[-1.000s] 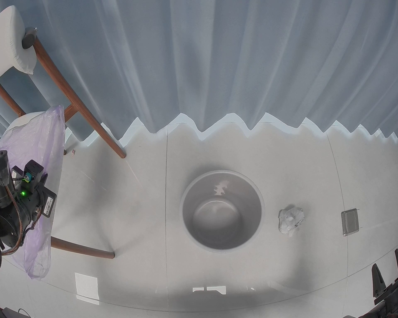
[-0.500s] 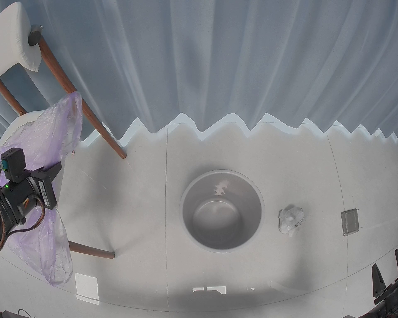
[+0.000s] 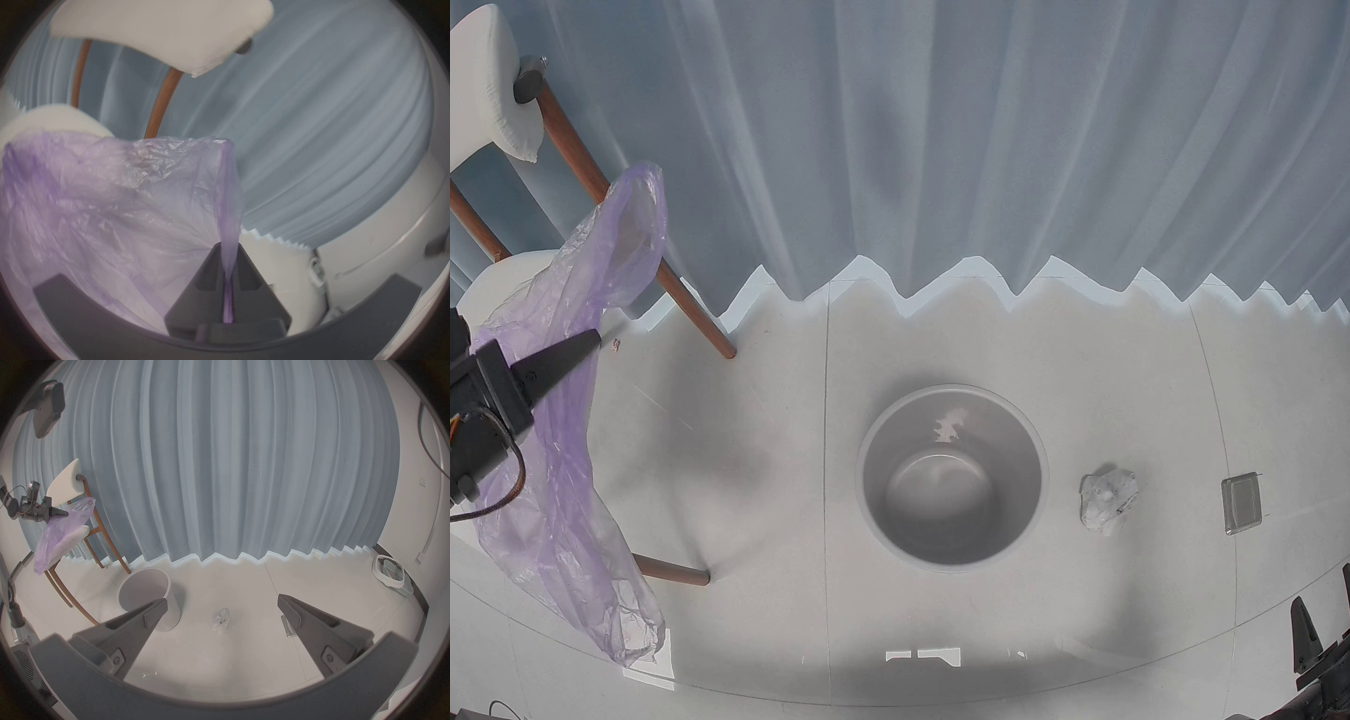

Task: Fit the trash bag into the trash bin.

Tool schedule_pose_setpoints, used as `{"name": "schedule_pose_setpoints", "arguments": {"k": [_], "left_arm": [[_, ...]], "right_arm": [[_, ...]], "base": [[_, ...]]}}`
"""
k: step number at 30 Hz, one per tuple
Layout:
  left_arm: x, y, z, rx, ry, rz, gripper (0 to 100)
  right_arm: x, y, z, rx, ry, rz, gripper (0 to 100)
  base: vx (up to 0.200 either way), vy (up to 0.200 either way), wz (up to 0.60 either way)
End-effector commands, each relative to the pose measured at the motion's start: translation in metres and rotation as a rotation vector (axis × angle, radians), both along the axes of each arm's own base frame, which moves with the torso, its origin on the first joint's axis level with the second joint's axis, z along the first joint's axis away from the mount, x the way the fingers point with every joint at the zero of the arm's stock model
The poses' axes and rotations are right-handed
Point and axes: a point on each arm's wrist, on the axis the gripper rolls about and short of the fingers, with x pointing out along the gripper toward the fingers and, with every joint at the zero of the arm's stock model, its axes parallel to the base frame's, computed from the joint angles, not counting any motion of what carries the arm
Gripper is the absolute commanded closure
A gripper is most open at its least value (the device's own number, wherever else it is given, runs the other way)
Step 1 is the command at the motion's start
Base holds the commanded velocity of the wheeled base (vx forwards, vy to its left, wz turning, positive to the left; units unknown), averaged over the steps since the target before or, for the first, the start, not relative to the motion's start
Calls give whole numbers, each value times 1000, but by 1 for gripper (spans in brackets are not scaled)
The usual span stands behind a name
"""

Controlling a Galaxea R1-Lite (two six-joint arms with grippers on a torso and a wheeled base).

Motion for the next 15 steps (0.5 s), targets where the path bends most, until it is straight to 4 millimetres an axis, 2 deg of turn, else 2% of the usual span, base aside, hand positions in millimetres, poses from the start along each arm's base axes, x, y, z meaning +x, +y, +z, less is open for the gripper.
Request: {"name": "schedule_pose_setpoints", "arguments": {"k": [1,6,8,15], "left_arm": [[-19,-3,19,-235,-13,-137,100],[-19,-6,15,-219,11,-232,100],[-18,-11,17,-215,31,-364,100],[1,-19,31,-271,79,-432,100]], "right_arm": [[0,0,-5,2,1,-1,0],[0,0,-5,2,1,-1,0],[0,0,-5,3,1,-1,0],[0,0,-5,3,1,-1,0]], "base": [[0,0,0],[0,0,0],[0,0,0],[0,0,0]]}}
